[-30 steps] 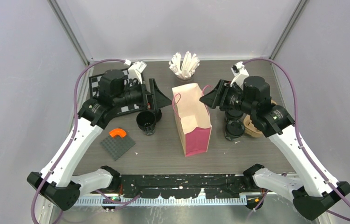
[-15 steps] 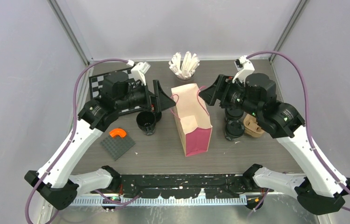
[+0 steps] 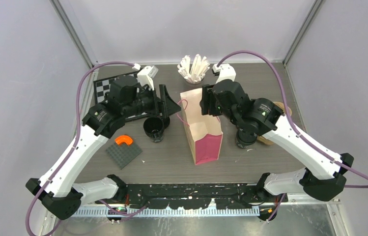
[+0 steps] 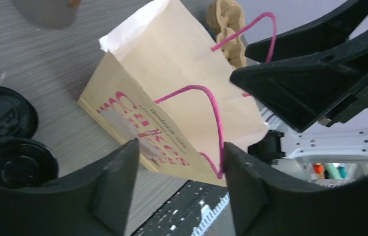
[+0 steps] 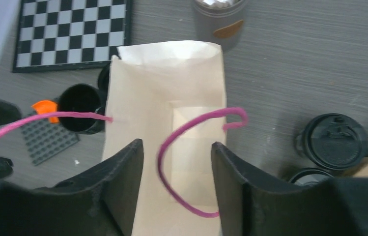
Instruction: Pack the takeout coffee
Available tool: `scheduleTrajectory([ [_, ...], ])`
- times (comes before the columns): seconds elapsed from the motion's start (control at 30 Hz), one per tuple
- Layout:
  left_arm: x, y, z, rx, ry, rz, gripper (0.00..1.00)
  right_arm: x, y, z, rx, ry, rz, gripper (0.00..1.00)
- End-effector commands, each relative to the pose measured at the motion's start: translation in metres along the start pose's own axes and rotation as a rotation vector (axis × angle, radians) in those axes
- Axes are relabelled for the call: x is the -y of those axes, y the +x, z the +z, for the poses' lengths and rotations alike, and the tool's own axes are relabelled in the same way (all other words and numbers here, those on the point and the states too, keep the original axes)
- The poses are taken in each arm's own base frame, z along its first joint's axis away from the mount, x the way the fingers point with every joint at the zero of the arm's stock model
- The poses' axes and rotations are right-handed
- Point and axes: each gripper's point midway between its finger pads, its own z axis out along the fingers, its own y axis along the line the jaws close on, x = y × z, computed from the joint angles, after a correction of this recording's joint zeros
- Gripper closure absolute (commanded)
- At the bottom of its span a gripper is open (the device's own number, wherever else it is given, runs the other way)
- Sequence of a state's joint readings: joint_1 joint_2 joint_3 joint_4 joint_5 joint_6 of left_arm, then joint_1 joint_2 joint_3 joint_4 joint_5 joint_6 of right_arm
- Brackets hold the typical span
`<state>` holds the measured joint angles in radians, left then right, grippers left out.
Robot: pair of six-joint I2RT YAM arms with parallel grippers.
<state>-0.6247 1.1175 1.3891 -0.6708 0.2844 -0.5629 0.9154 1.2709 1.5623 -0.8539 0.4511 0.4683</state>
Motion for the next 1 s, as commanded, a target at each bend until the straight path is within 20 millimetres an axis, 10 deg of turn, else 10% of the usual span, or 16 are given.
scheduleTrajectory([
  [0.0,-0.006,-0.012,-0.005,0.049,-0.055,0.045,0.49,0.024,-0.028,-0.014,0.109,0.128,-0.006,0.48],
  [0.17,-0.029,-0.014,-0.013,0.08,-0.178,0.073,0.99,0.038,-0.026,-0.024,0.154,0.142,-0.007,0.57],
  [0.5,-0.049,0.005,-0.009,0.053,-0.234,0.055,1.0,0.071,-0.001,-0.025,0.221,0.11,0.094,0.73],
  [0.97,-0.075,0.058,0.009,0.001,-0.237,-0.053,1.0,0.084,0.077,0.029,0.078,0.018,0.238,0.88],
])
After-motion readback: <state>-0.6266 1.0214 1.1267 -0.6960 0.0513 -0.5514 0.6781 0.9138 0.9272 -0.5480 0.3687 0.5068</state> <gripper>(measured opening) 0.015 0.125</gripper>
